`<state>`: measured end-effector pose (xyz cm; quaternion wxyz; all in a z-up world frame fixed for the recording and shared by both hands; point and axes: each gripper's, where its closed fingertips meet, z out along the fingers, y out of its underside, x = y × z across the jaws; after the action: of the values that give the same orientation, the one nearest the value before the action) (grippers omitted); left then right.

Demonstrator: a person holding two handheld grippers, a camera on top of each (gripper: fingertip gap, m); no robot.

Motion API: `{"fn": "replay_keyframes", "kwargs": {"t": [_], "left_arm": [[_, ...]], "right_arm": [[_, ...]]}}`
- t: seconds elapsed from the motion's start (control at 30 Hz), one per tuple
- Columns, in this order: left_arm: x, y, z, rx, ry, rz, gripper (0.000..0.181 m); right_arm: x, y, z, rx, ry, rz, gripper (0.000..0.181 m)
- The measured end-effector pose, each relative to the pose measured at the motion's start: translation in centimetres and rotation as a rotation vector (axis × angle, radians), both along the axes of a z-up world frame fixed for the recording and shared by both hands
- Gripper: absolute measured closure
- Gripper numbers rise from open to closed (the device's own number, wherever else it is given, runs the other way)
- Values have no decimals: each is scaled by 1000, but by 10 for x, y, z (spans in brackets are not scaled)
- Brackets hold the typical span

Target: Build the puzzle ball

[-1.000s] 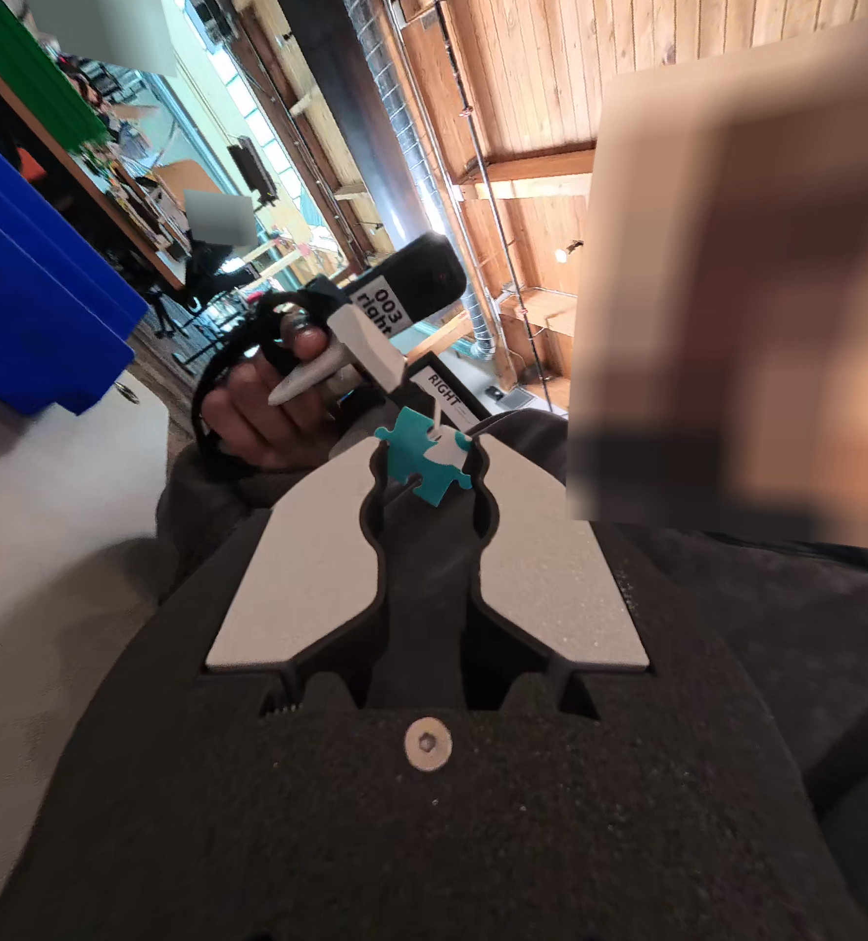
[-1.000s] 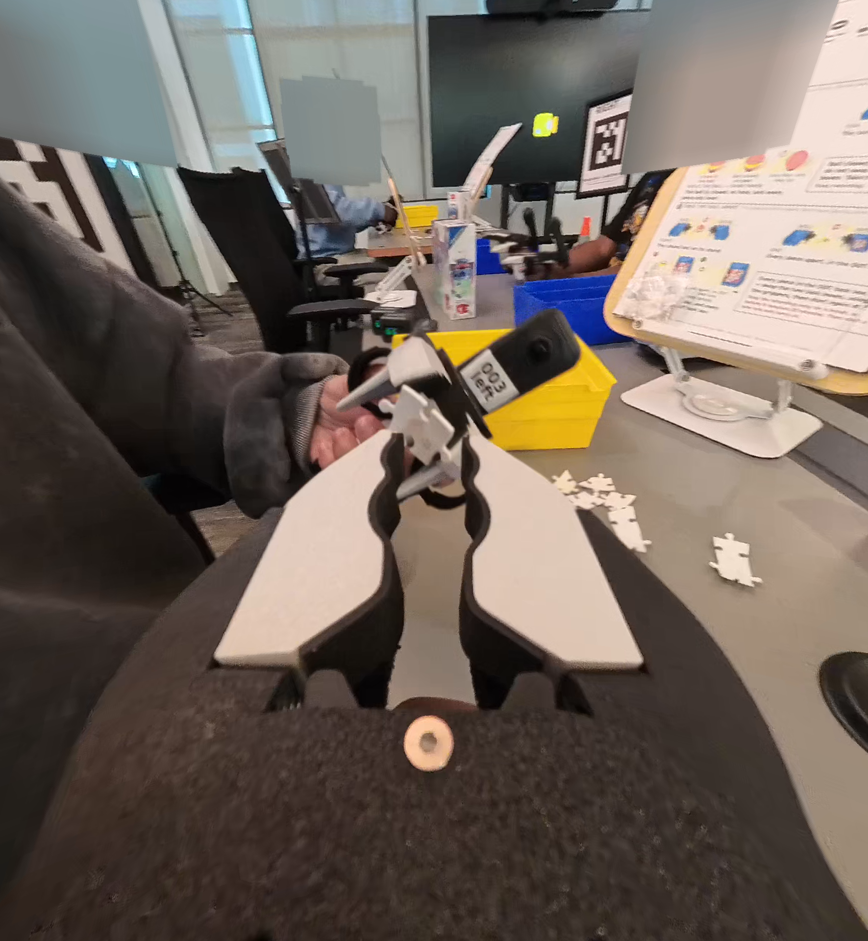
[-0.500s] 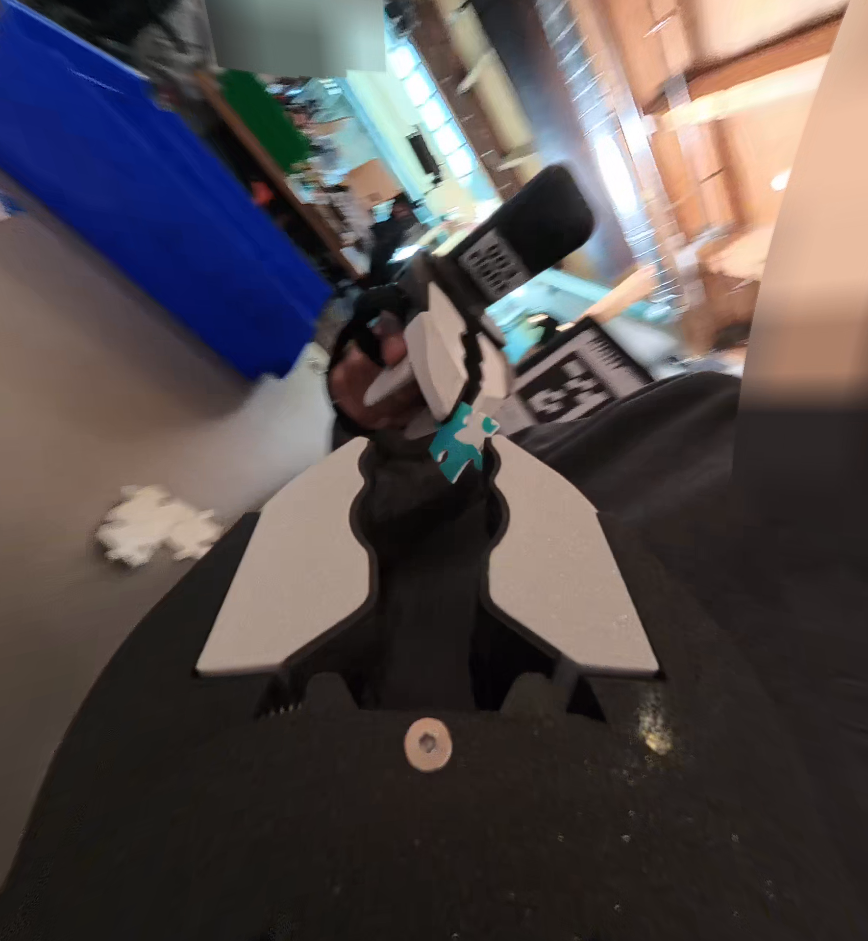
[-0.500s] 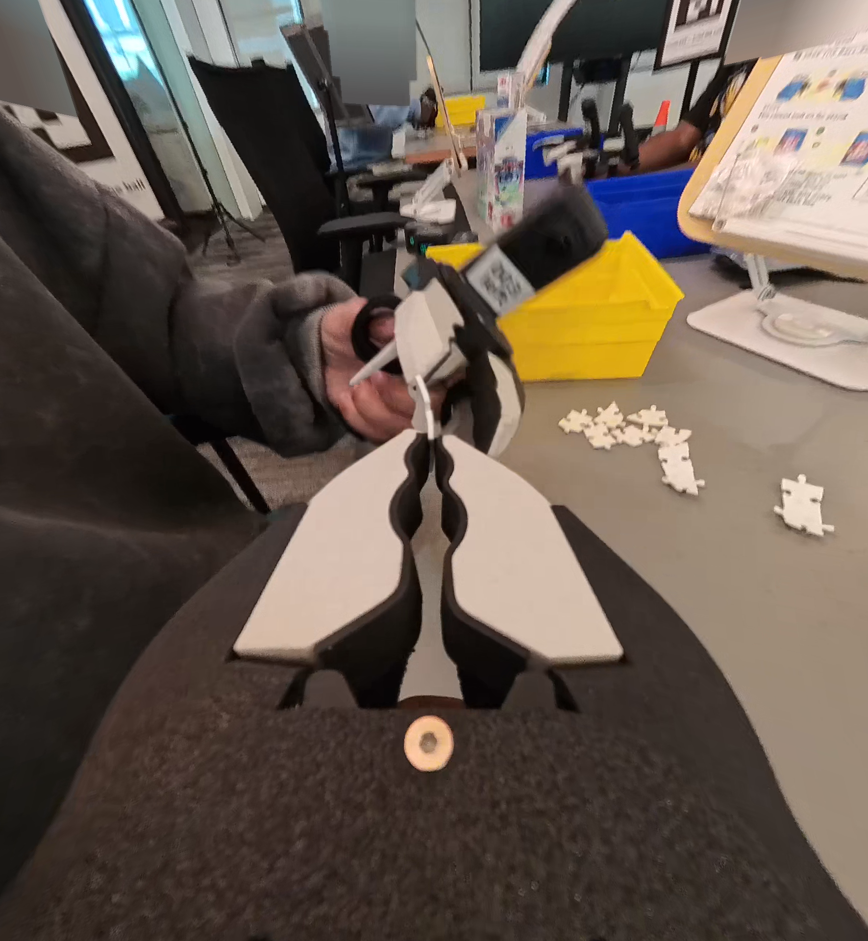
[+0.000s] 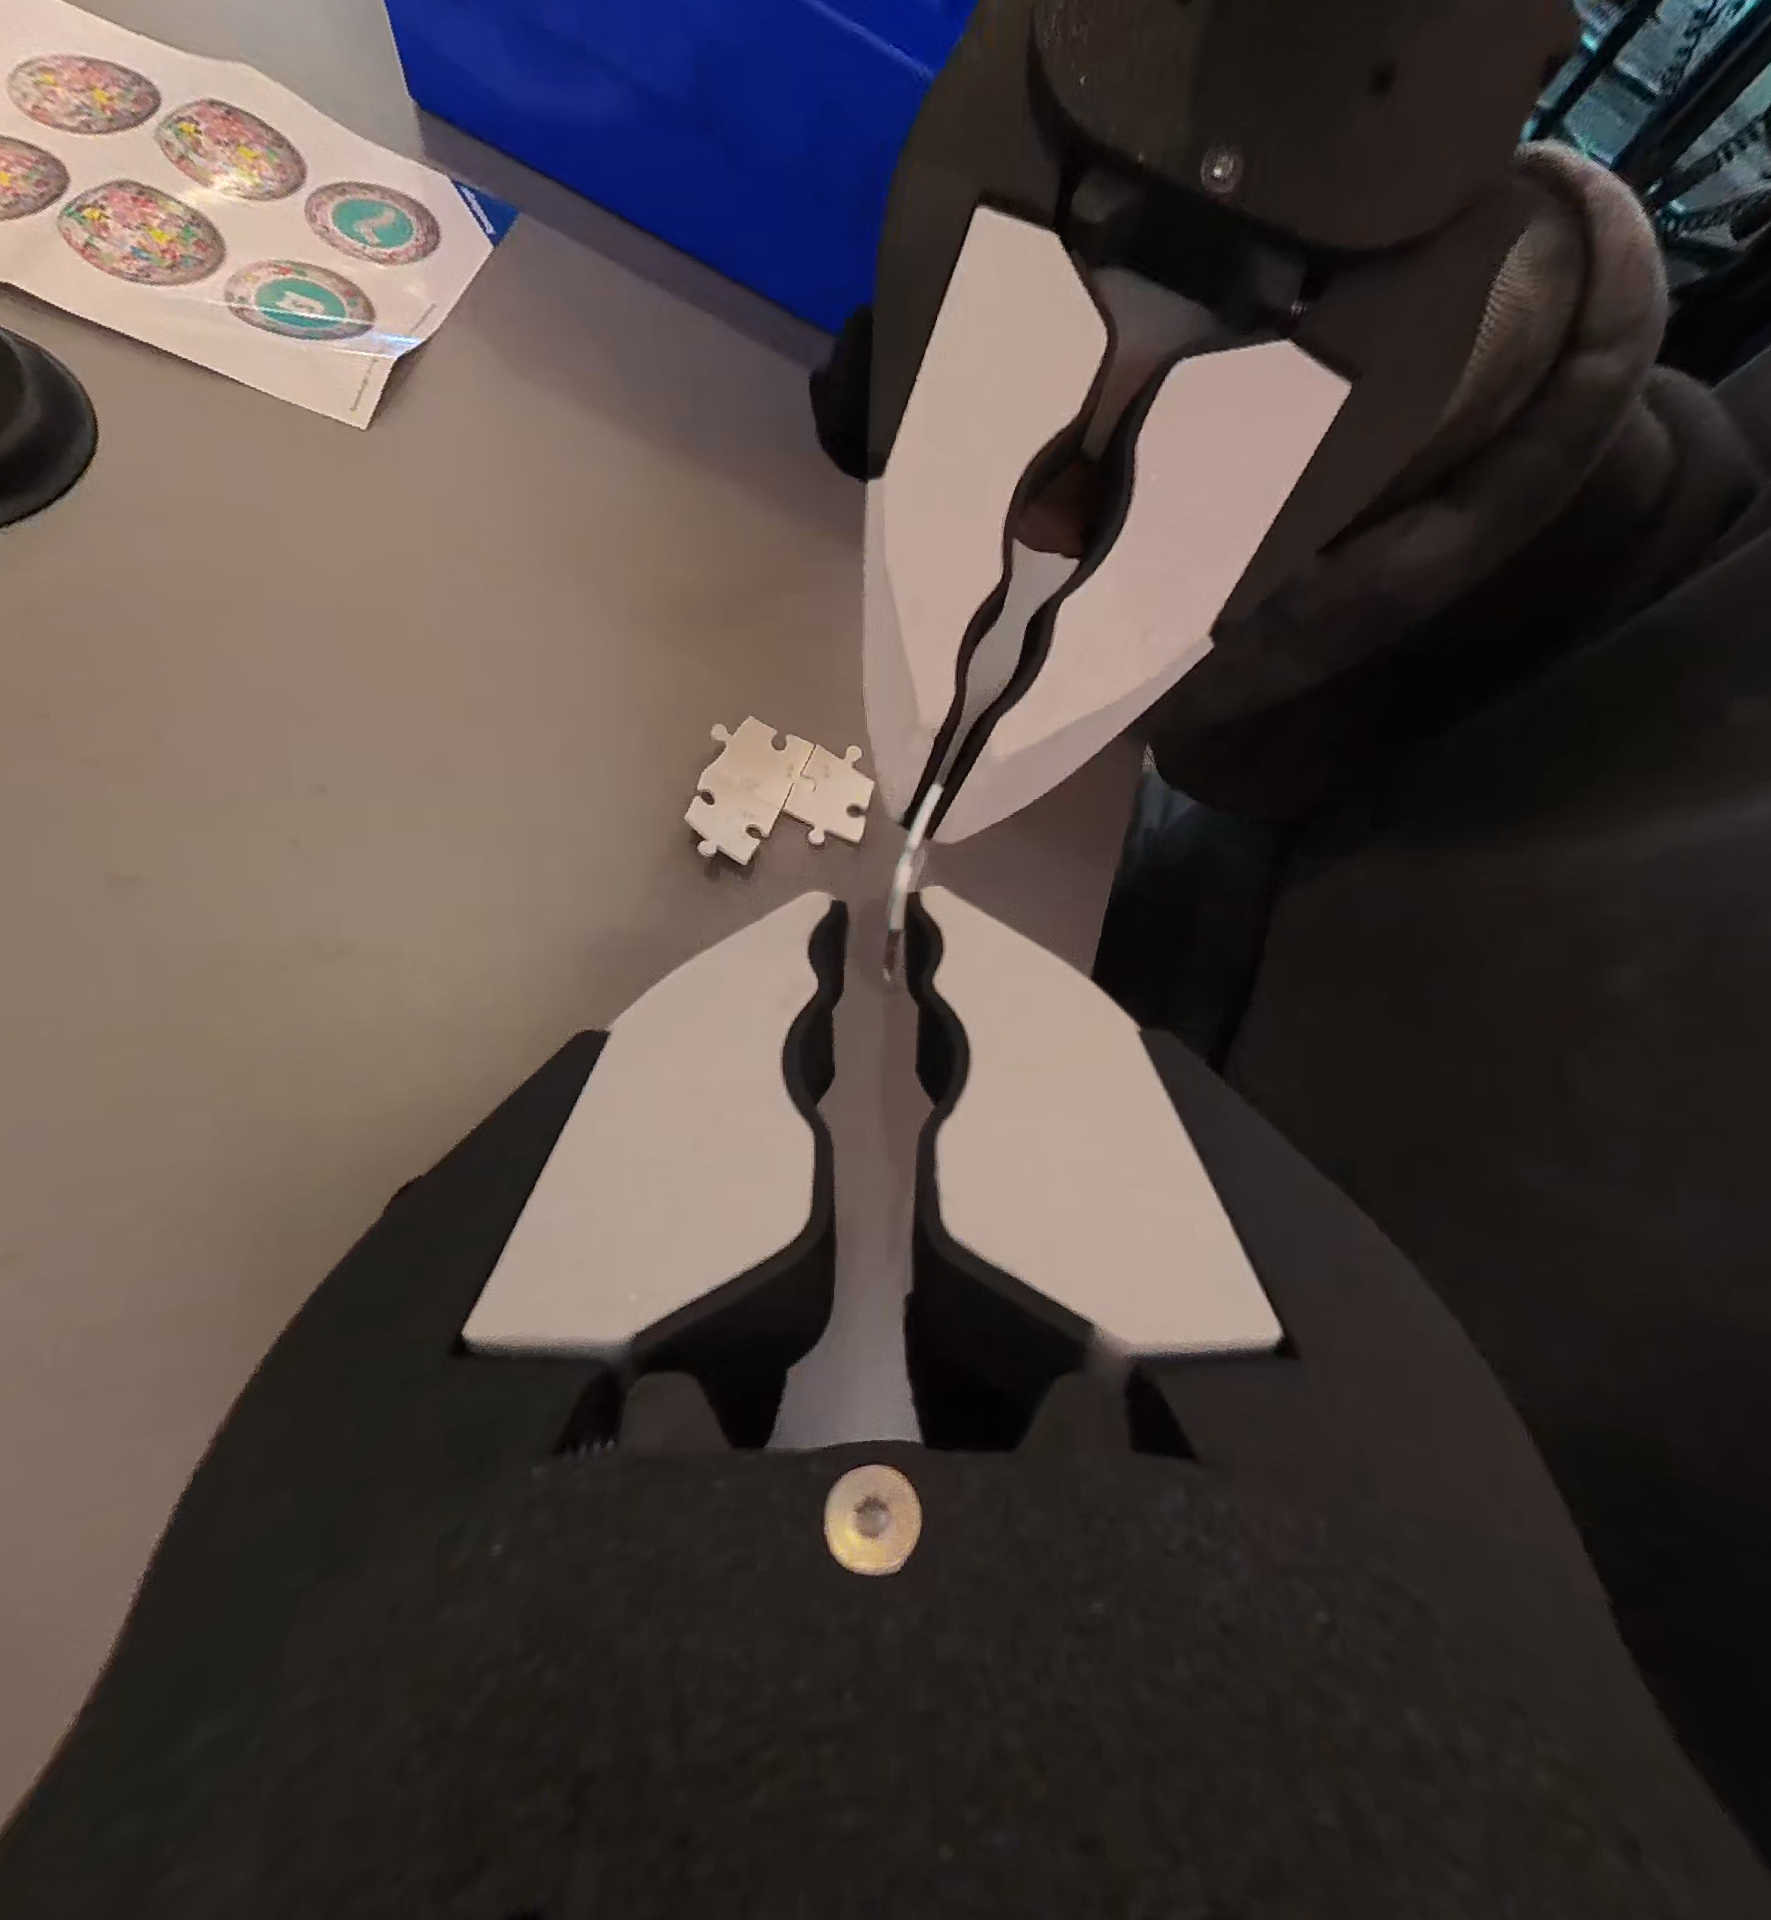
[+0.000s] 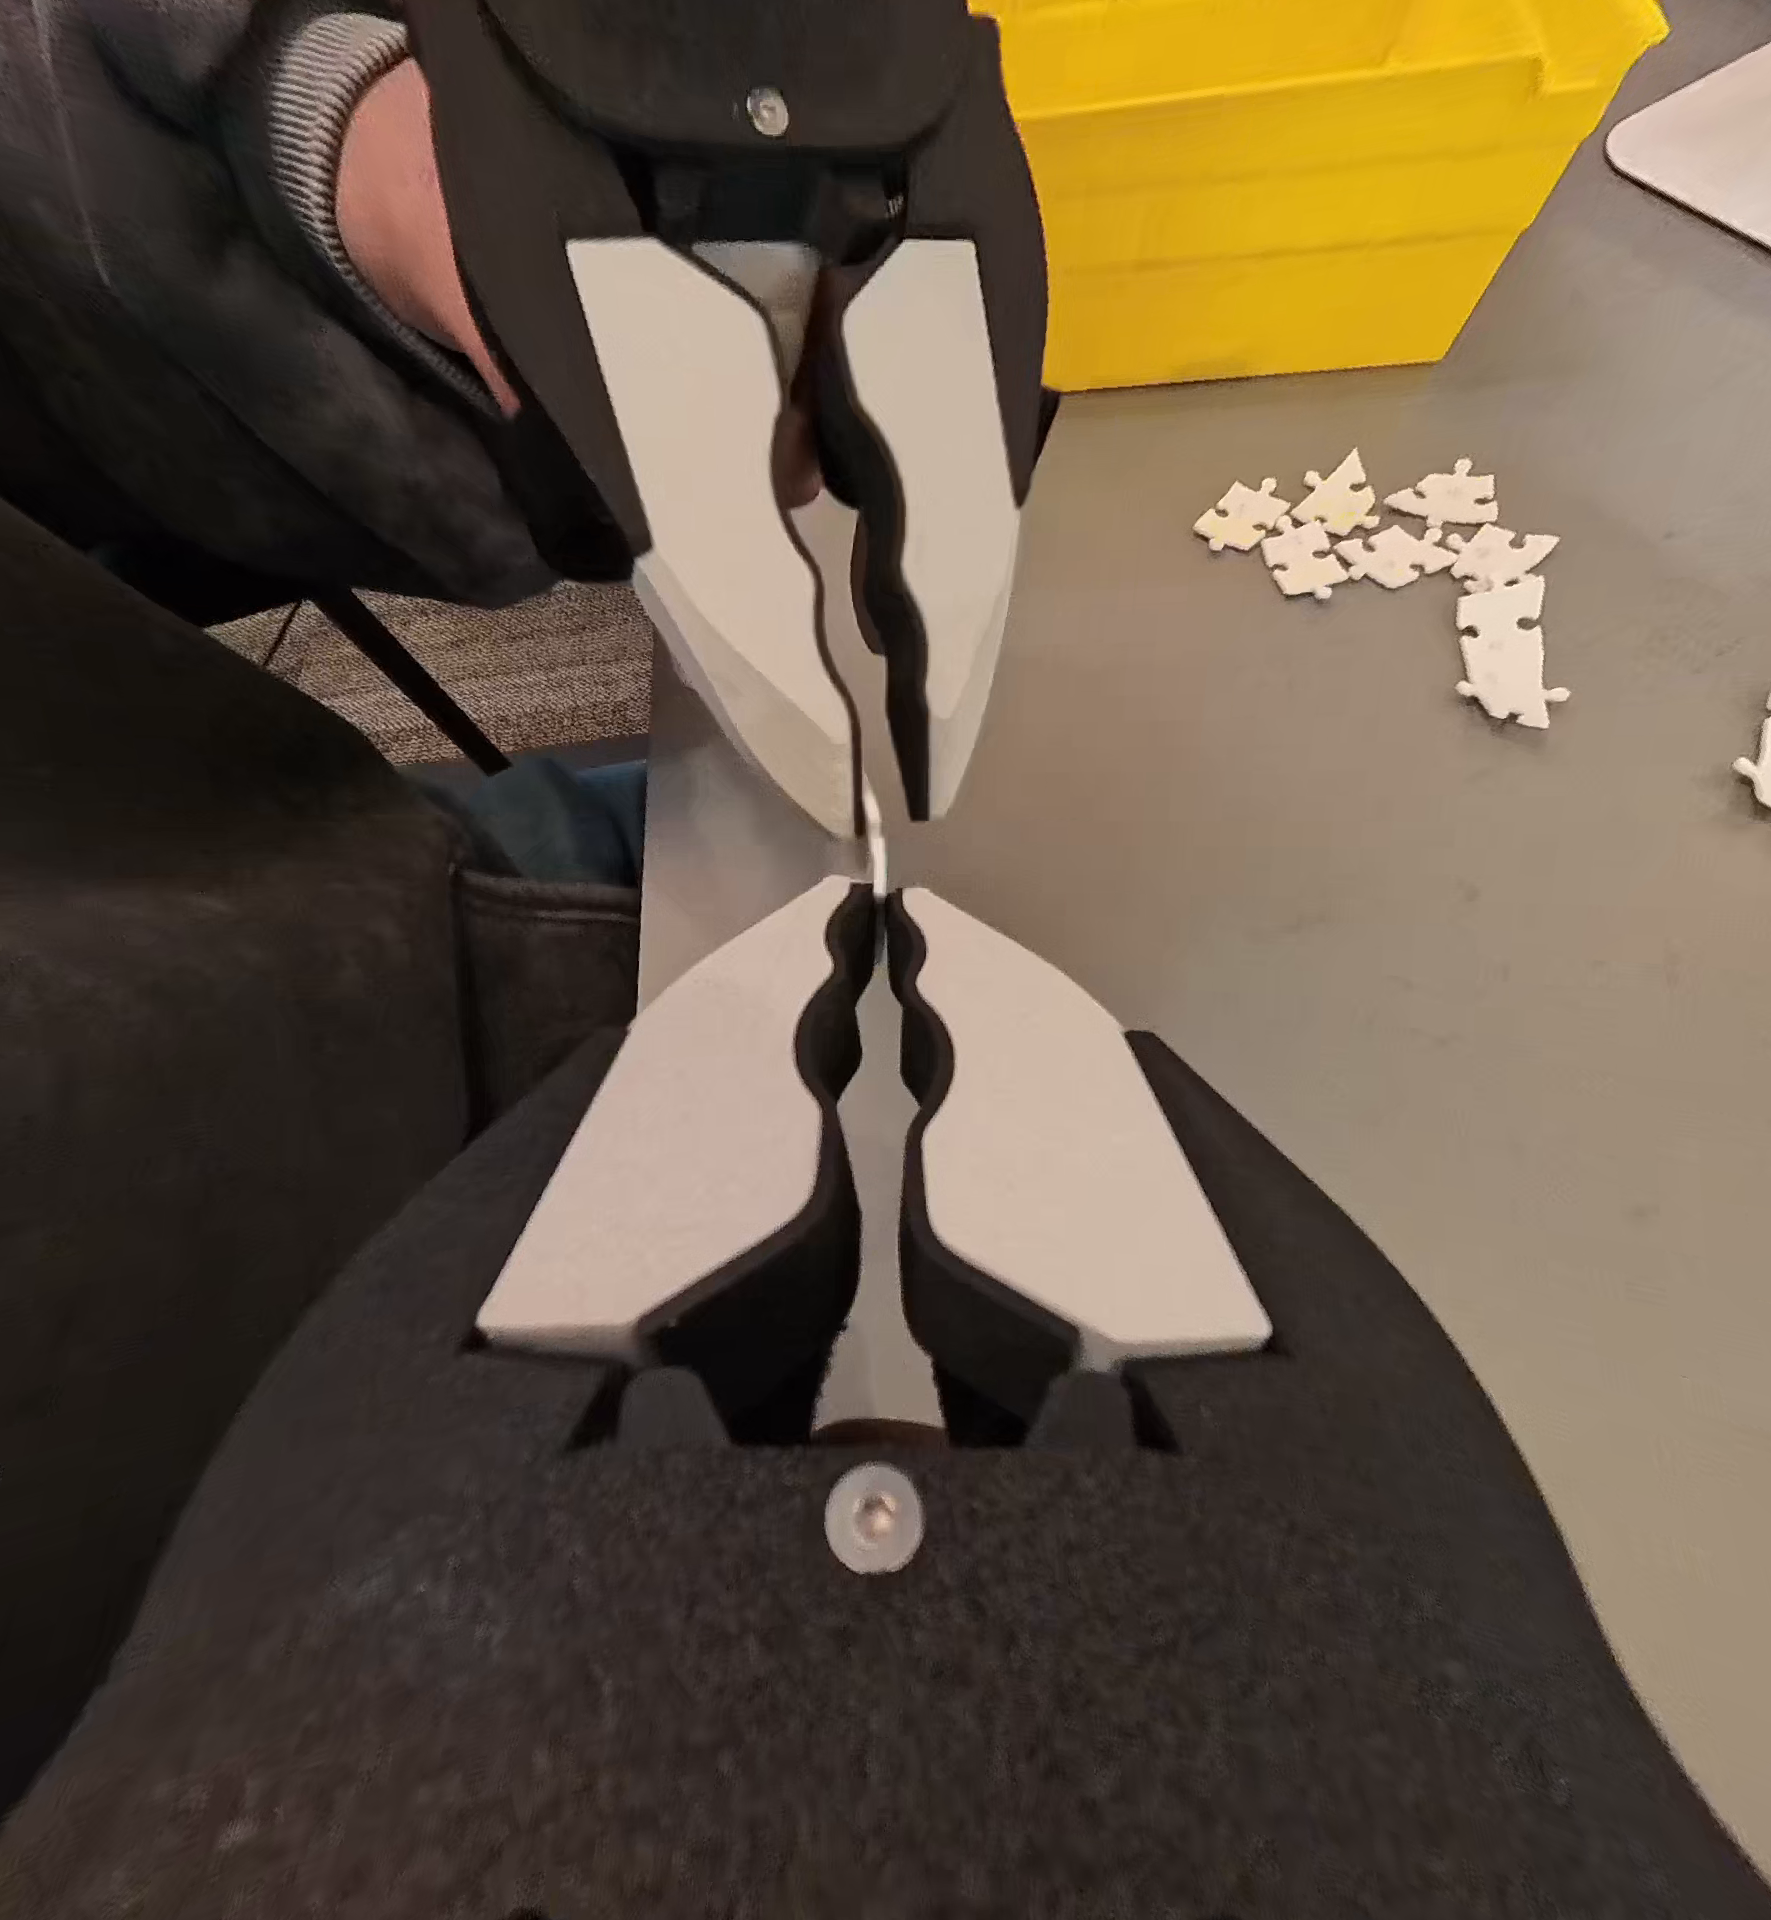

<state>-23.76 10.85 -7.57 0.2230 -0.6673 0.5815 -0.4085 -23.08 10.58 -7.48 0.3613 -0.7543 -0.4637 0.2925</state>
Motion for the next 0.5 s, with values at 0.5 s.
{"fn": "replay_keyframes", "kwargs": {"t": [0.5], "left_arm": [[-16,42,-20,-448,-311,545,180]], "right_arm": [[58,6,-4,146,238,-356,167]]}}
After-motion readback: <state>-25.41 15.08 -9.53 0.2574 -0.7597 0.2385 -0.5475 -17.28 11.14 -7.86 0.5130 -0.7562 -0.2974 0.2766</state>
